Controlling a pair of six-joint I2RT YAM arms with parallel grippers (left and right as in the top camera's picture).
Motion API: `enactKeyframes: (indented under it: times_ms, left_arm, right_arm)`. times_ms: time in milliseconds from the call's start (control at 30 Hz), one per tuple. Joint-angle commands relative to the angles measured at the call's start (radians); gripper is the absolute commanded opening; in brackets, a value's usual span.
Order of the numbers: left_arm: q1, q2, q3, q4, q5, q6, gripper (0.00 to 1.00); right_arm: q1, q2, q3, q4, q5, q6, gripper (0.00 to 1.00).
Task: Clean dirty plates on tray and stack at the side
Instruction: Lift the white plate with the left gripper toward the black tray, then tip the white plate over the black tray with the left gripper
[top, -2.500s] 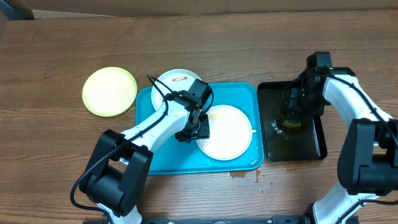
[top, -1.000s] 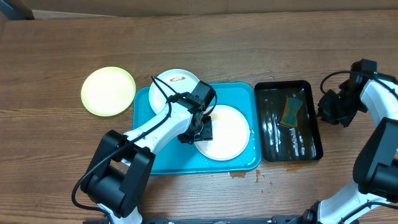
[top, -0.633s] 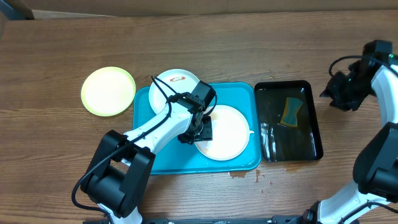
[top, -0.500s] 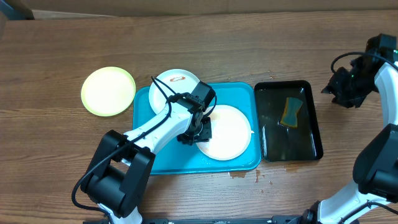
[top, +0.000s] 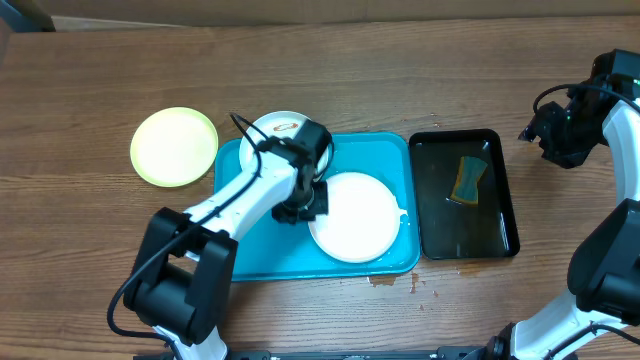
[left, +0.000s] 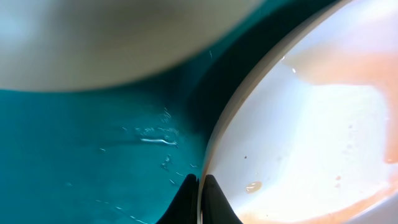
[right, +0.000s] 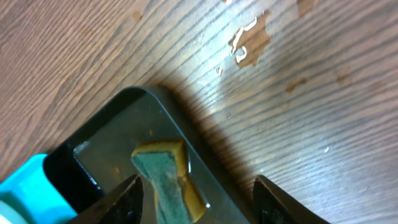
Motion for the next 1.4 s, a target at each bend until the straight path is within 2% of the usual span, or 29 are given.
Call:
enactKeyframes:
  times_ms: [0,300,600,633,733,867,1033,1200,1367]
  left_arm:
    - [0.03,-0.009,0.067,-0.023,-0.007,0.059,0.04]
    - [0.041,-0.014,0.177,-0.04,-0.106,0.106,0.04]
    - [0.044,-0.015,0.378,-0.126,-0.115,0.145,0.04]
    - [0.044,-0.015,0.398,-0.132,-0.114,0.145,0.04]
    - [0.043,-0.015,0.445,-0.137,-0.108,0.145,0.04]
    - [0.022,-0.015,0.472,-0.103,-0.108,0.145,0.04]
    - [-0.052,-0.014,0.471,-0.011,-0.146,0.148,0.04]
    - [-0.161,-0.014,0.471,0.093,-0.251,0.148,0.04]
    - [-0.286,-0.012,0.471,0.16,-0.426,0.192,0.04]
  right_arm:
    - [-0.004,-0.006,0.029,0.017,0.047,-0.004,0.6]
    - [-0.043,-0.006,0.039,0.041,0.055,-0.003,0.67]
    - [-0.123,-0.006,0.039,0.082,0.054,-0.002,0.73]
    - [-0.131,-0.006,0.039,0.085,0.054,-0.002,0.77]
    - [-0.153,-0.006,0.037,0.098,0.059,-0.003,1.0]
    - [-0.173,-0.006,0.037,0.135,0.138,-0.003,1.0]
    - [-0.179,-0.006,0.037,0.148,0.14,-0.003,1.0]
    - [-0.179,-0.006,0.037,0.148,0.14,-0.003,1.0]
    - [-0.179,-0.006,0.037,0.148,0.14,-0.003,1.0]
